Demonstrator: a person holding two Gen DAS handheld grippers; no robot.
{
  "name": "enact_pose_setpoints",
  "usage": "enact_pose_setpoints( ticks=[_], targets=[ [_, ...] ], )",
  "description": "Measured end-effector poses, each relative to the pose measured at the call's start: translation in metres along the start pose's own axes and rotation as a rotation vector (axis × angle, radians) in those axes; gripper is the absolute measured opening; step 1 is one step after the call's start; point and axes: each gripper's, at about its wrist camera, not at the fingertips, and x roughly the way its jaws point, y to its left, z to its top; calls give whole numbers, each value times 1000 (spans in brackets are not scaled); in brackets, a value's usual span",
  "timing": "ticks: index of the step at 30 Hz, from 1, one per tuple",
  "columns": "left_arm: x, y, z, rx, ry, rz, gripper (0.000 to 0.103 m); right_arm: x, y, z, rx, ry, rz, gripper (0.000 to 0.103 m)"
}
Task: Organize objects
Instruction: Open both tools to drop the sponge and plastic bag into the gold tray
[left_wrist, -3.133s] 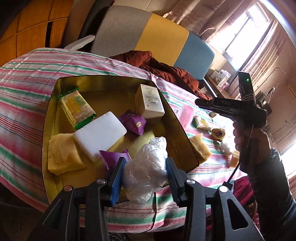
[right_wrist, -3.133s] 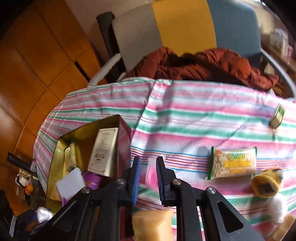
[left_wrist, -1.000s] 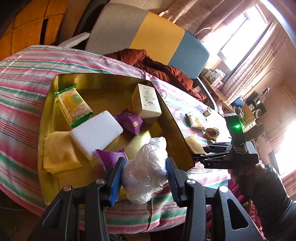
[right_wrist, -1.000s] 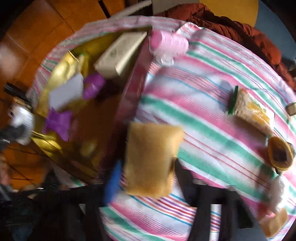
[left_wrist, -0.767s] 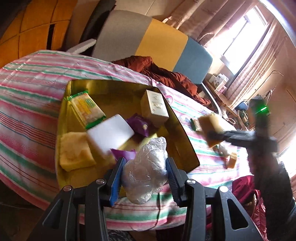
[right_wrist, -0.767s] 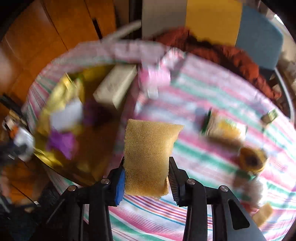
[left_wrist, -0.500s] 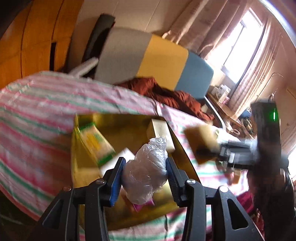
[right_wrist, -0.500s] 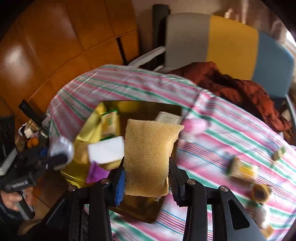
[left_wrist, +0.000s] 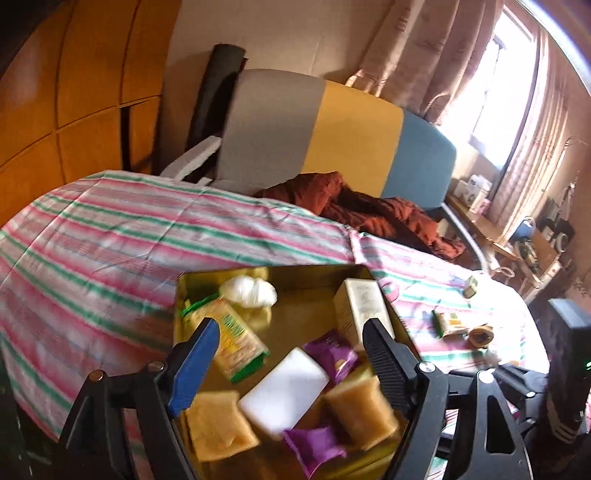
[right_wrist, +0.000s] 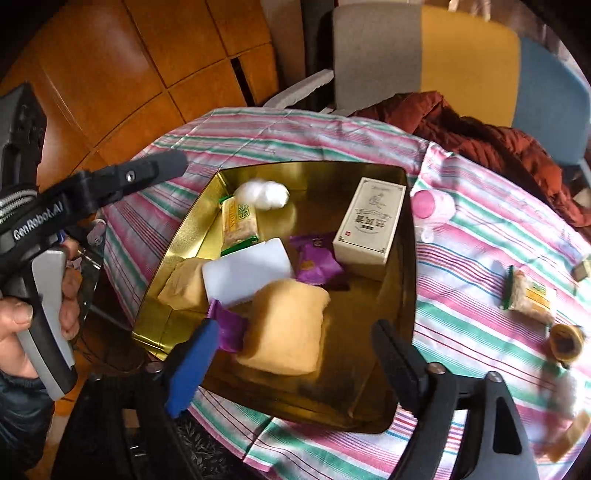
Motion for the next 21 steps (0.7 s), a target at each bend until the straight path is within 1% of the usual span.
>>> enact_pose_setpoints(
  ticks=[2, 5, 7, 10, 12, 17, 21],
  targets=[
    [-7, 0, -11, 4, -10, 30, 81, -1, 3, -5, -12, -21, -33, 93],
    [-19, -5, -27, 31, -34, 80, 81, -2, 9, -13, -27, -51, -81, 94],
    [-27, -10, -38, 47, -50, 110, 81, -3, 11, -16, -19, -71, -95, 94],
    [-37, -15, -47, 60, -68, 132, 81, -6, 13, -20, -7, -105, -111, 94],
    [-41, -19, -52, 64, -71, 148, 81, -9, 13, -22, 2, -127, -127, 96],
    [-44, -25, -63, 61, -64, 147, 81, -19, 12, -28, -1, -177, -176, 98],
    [-42, -28, -67, 53, -37, 105, 81, -27, 6, -32, 9, -203, -191, 99]
  ],
)
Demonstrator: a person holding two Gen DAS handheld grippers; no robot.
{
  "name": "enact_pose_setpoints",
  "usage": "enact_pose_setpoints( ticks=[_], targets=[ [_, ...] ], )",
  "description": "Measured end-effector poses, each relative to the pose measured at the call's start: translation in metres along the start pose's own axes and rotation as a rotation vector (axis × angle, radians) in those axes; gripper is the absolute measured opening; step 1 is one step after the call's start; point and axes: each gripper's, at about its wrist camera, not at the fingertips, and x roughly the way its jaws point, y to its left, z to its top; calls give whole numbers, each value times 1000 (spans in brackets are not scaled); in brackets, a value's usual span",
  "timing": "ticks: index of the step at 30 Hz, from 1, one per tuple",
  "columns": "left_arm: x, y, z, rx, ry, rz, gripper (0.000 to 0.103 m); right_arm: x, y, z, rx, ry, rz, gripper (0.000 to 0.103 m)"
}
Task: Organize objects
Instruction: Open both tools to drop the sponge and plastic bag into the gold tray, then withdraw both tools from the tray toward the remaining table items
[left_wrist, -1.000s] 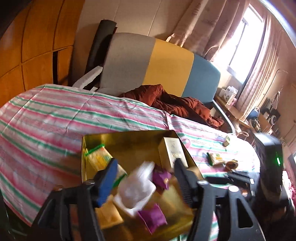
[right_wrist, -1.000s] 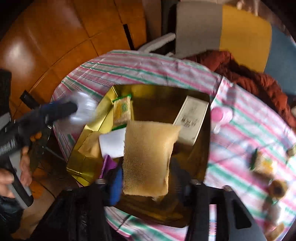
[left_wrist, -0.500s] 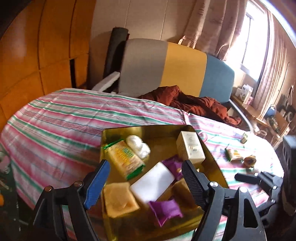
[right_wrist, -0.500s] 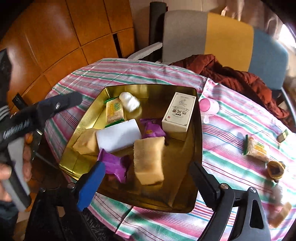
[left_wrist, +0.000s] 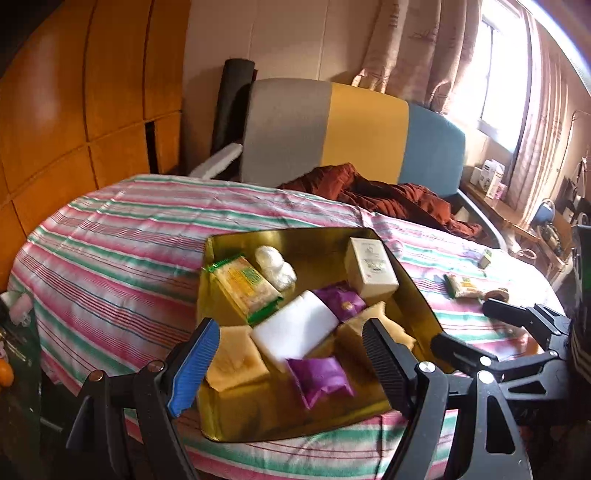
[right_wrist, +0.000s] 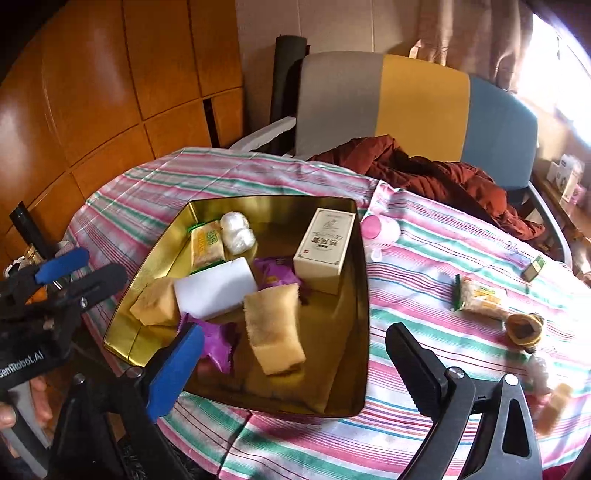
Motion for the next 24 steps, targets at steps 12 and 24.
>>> enact_pose_setpoints(
  ticks=[12, 24],
  targets=[
    [16, -21, -4, 57, 83, -3, 80, -5, -35, -6, 63, -14, -26, 100],
    [18, -60, 9, 233, 82, -86, 78, -2, -66, -11, 80, 8, -59, 100]
  ],
)
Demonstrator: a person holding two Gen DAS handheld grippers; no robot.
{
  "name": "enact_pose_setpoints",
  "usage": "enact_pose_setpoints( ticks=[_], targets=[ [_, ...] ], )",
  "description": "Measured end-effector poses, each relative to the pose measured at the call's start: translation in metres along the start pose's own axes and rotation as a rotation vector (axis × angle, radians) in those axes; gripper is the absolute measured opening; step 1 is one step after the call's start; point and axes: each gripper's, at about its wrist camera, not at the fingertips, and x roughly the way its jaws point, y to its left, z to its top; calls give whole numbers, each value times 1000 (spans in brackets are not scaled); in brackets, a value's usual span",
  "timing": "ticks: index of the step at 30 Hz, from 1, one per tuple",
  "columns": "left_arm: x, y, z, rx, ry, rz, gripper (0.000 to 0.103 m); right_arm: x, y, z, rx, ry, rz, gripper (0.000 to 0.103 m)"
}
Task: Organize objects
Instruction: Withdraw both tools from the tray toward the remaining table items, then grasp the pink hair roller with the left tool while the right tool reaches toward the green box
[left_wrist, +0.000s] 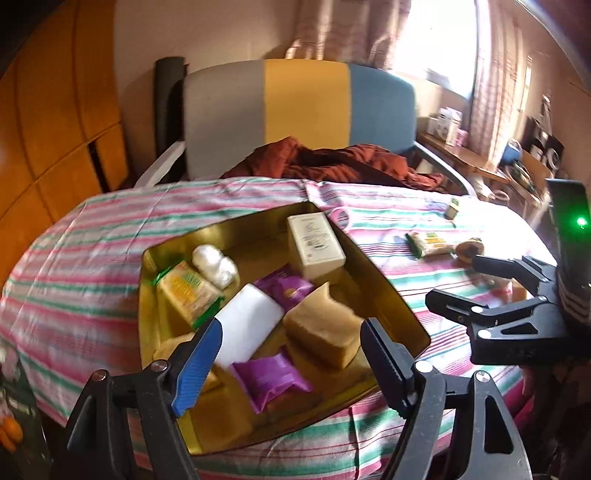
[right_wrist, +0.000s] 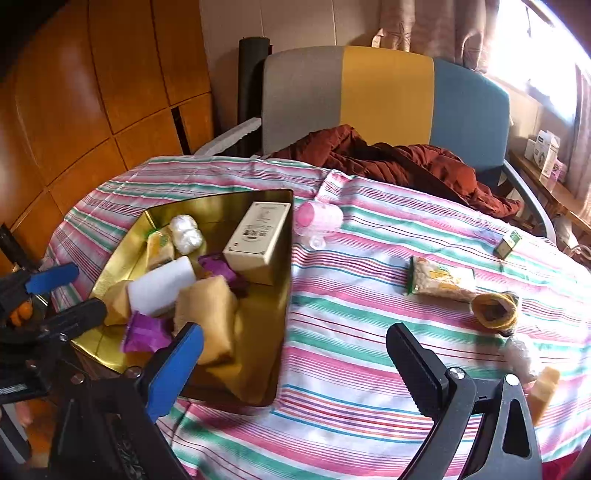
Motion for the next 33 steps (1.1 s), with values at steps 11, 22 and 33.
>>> enact_pose_setpoints(
  ticks=[11, 22, 33],
  targets=[
    [30, -41, 54, 192, 7, -85, 62, -3, -60, 9, -4, -3, -63, 100],
    [109, -81, 108, 371, 101, -110, 49, 7, -149, 16, 55, -16, -128, 100],
    [210, -110, 135, 502, 277, -61, 49, 4, -217, 7, 339, -60, -56, 102]
  ],
)
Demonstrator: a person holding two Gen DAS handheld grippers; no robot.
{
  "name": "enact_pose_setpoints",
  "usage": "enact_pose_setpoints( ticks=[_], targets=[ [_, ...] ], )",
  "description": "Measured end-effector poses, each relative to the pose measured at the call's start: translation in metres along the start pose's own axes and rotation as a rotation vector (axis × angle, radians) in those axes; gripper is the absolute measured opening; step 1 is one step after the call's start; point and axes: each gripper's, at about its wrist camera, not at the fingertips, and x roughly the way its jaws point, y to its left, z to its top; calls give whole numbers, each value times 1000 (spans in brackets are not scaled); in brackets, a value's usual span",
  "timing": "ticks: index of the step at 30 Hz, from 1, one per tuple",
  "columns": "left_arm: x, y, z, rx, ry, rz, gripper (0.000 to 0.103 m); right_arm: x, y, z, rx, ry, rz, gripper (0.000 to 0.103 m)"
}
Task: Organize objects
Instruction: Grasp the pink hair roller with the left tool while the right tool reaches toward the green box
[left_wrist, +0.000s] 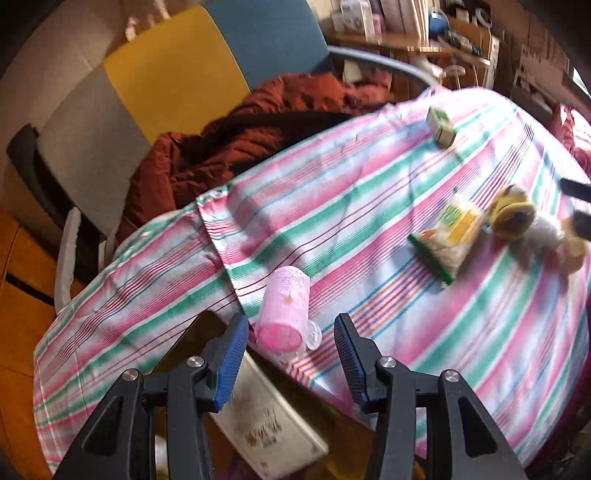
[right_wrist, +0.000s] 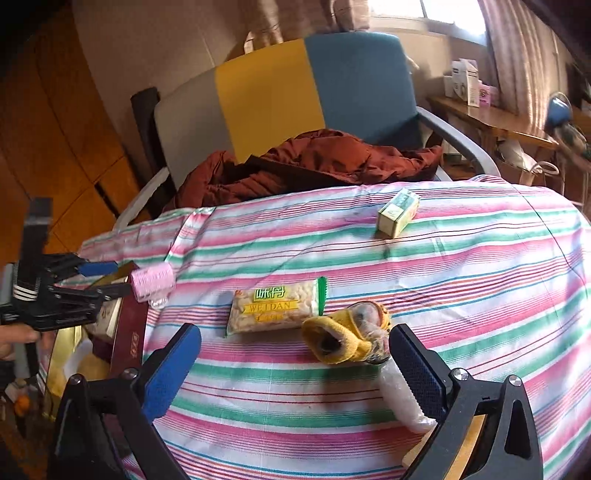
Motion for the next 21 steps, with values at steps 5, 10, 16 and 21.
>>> enact_pose_setpoints(
  ticks=[5, 10, 16, 21],
  targets=[
    [28, 0, 12, 43, 65, 13, 49, 1, 2, -1, -9, 10, 2, 103],
    [47, 1, 11, 56, 114, 3, 35, 6, 3, -3, -21, 32, -7, 103],
    [27, 3, 8, 41, -1, -2, 35, 7, -14, 9, 61, 65, 18, 102],
    [-7, 13, 4, -47, -109, -88, 35, 16, -35, 53, 28, 32, -53, 102]
  ],
)
